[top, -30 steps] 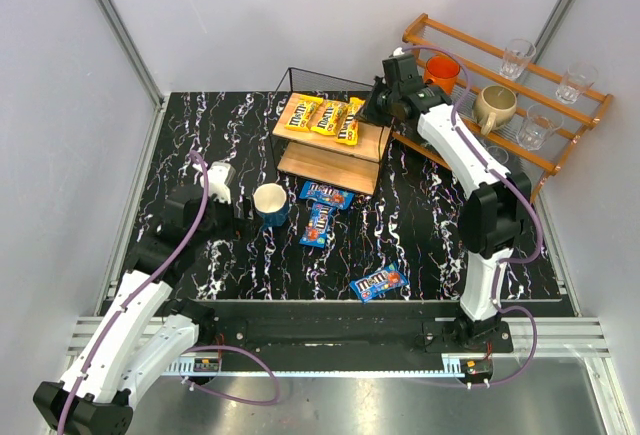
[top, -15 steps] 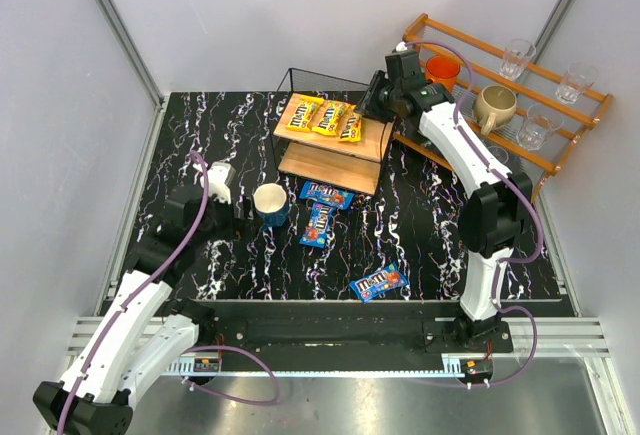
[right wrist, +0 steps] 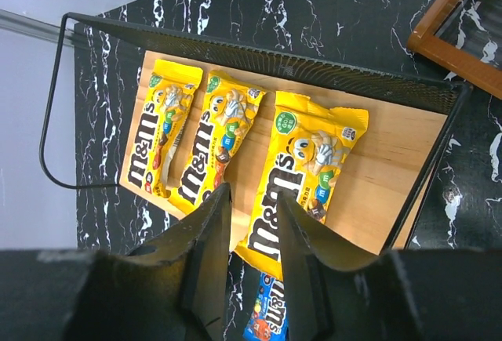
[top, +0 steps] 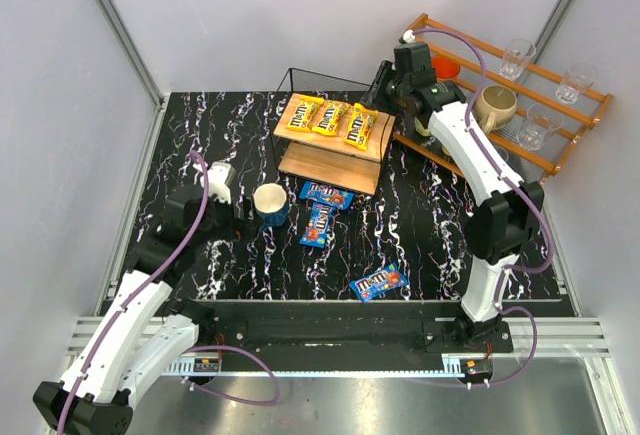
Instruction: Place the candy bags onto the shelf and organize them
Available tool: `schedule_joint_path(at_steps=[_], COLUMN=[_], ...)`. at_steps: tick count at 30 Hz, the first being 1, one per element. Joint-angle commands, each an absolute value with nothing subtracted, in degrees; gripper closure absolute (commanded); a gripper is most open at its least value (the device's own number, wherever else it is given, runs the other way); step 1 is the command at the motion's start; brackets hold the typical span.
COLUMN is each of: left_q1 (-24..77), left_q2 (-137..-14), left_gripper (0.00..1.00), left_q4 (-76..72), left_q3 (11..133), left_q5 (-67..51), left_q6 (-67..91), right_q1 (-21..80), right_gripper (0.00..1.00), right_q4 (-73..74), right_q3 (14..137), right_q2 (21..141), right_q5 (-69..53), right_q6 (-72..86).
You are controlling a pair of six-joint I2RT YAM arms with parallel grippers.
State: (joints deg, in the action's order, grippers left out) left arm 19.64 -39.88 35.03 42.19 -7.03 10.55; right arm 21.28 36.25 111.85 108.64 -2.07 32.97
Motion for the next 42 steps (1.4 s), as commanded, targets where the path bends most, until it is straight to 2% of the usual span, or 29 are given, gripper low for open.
schedule_joint_path(at_steps=[1, 7, 11, 16, 21, 24, 30, 38, 39, 40, 42], left_q1=[19.8, 19.9, 19.9, 19.8, 19.9, 19.9, 20.0, 19.9, 19.9, 19.9, 19.9], left_q2=[-39.9, -40.2, -40.7, -41.0, -40.8, -40.5, -40.6, -40.2, -40.2, -40.0, -39.7], left_gripper=[0.01, 0.01, 0.01, 0.01, 0.01, 0.01, 0.01, 0.01, 0.01, 0.01, 0.01], left_q4=[33.5, 33.4, 33.4, 33.4, 33.4, 33.4, 33.5, 33.5, 33.5, 33.5, 33.5], left_q3=[42.8, 42.7, 42.9, 43.0, 43.0, 42.9, 43.0, 42.9, 42.8, 42.7, 42.8], left_q5=[-6.1, -6.2, -6.2, -6.2, -6.2, -6.3, -6.4, -6.5, -6.4, -6.4, -6.3], left_q6=[11.0, 11.0, 10.9, 10.9, 10.9, 11.0, 11.0, 11.0, 11.0, 11.0, 11.0], right_q1=[21.0, 21.3, 24.3, 33.2, 36.5, 37.5, 37.9, 37.8, 37.8, 37.7, 36.8], right_gripper=[0.62, 0.61, 0.61, 0.61, 0.60, 0.60, 0.60, 0.56, 0.55, 0.47, 0.43], right_q4=[33.5, 21.6, 22.5, 25.1, 15.9, 10.5, 8.0, 14.0, 15.9, 17.3, 20.9], right_q3=[112.4, 104.0, 101.4, 92.9, 70.3, 61.3, 45.5, 47.2, 48.3, 48.9, 50.9], right_q2=[104.5, 97.8, 92.3, 85.1, 76.1, 71.4, 66.2, 68.6, 68.6, 68.6, 68.0], right_q5=[-3.7, -19.9, -21.3, -12.0, -10.8, -9.1, 3.7, 16.9, 20.6, 22.8, 28.4], right_q6=[30.4, 22.5, 14.1, 10.1, 20.8, 26.9, 35.6, 39.4, 40.2, 42.3, 43.8])
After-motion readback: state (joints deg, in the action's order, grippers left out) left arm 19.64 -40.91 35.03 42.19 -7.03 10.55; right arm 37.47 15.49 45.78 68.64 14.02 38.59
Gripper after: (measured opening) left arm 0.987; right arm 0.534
